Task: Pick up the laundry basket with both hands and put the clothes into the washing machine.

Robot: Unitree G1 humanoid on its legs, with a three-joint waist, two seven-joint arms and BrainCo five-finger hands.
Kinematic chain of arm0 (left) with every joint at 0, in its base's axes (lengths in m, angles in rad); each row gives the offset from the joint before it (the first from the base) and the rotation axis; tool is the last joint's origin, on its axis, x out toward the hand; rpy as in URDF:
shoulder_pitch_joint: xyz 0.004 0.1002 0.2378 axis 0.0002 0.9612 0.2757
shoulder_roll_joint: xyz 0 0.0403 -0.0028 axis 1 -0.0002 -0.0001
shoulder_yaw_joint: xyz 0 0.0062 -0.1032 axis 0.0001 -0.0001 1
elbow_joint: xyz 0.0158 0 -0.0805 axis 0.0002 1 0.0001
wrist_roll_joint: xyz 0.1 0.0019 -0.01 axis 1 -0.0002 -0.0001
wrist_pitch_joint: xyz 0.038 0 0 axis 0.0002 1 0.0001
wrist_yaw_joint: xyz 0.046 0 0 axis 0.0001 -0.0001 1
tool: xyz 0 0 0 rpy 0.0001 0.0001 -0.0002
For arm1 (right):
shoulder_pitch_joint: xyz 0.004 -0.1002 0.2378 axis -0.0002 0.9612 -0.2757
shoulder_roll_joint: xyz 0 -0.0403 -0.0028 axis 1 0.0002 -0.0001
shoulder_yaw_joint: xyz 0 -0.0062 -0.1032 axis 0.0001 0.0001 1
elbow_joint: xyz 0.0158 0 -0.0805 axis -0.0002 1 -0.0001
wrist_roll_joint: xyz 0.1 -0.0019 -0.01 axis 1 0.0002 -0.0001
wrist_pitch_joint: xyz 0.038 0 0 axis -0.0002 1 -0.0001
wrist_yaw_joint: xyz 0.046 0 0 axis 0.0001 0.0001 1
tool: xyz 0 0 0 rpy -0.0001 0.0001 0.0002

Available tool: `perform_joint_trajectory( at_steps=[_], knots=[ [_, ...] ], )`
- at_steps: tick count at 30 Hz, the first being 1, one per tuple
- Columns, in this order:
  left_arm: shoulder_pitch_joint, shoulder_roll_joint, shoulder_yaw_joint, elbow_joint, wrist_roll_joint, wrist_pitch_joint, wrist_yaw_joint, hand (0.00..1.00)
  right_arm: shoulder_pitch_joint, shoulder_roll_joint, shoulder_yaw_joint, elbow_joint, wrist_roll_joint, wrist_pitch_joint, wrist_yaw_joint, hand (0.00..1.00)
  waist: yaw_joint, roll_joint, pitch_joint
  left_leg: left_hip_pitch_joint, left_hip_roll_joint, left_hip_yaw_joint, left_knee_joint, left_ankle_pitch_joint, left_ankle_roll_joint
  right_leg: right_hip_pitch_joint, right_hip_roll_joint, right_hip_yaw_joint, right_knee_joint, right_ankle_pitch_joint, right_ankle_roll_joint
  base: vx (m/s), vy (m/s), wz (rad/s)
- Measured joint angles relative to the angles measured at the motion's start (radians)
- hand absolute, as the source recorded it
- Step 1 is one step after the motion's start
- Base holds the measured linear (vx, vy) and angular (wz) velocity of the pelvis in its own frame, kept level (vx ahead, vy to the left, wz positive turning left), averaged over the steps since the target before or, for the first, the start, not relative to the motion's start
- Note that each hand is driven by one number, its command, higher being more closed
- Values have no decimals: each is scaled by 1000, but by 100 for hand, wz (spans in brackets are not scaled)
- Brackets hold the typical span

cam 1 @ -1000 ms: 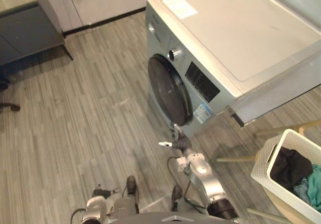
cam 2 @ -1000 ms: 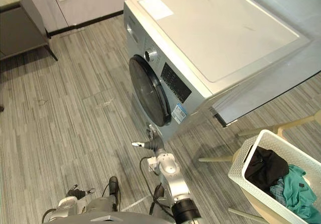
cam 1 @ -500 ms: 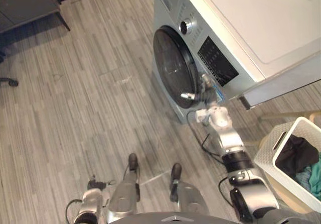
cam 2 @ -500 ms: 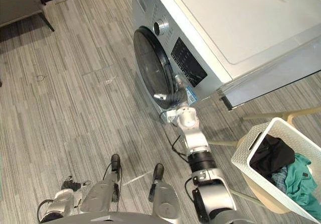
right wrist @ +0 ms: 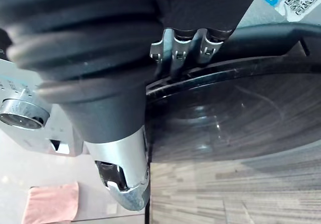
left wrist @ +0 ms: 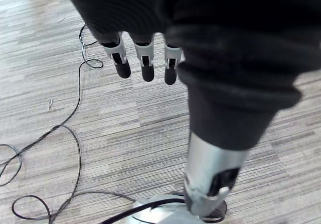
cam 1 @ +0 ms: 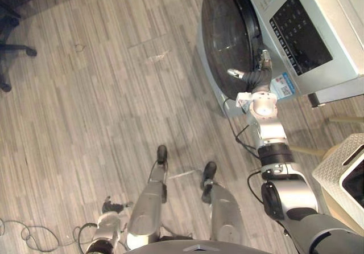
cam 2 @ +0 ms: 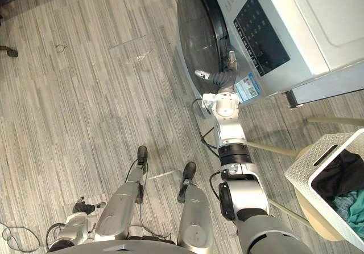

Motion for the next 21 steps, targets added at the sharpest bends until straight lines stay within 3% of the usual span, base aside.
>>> perform_joint_trajectory(
  at_steps=[3, 7, 11, 13, 16, 18, 21],
  knots=[
    [1, -1, -8, -19, -19, -5, 1, 0, 63, 18, 34, -3, -9, 1, -12, 0, 5, -1, -1, 0, 1, -13, 0, -4, -8, -3, -6, -13, 20, -19, -2, -45, -55, 13],
    [1, -8, 27, -19, -19, 2, 2, 0, 214, 64, 239, -104, -19, 10, 25, 0, 6, -8, -9, 5, 16, 11, 0, -9, -15, -5, 4, -9, 18, -23, -3, 22, -67, -11],
    [1, -11, 87, -14, -19, 23, 5, 0, 433, 176, 535, -117, 24, 79, 211, 0, 14, -36, -48, 53, 30, 34, 1, -11, -28, 47, 20, -6, 3, -26, -7, 126, -89, -6],
    [0, -8, 103, -9, -18, 32, 5, 0, 514, 231, 589, -134, 55, 80, 267, 0, 9, -60, -80, 84, 32, 45, 1, -14, -32, 90, 27, -4, -20, -26, -7, 120, -69, 0],
    [8, -1, 110, -8, -15, 32, -2, 0, 577, 251, 594, -211, 89, 71, 316, 0, 2, -103, -149, 134, 32, 67, 0, -23, -39, 151, 40, 12, -60, -20, -5, 65, -22, -10],
    [14, 0, 84, -11, -10, 34, -7, 0, 603, 244, 530, -256, 88, 56, 327, 0, -21, -130, -202, 160, 43, 68, 0, -45, -37, 186, 57, 19, -101, -8, -11, 13, 9, -13],
    [15, 2, 45, -30, 7, 36, -17, 0, 644, 231, 422, -308, 70, 50, 324, 0, -26, -149, -239, 164, 51, 96, 0, -53, -35, 186, 68, 46, -127, 11, -11, -68, 23, -28]
  ],
)
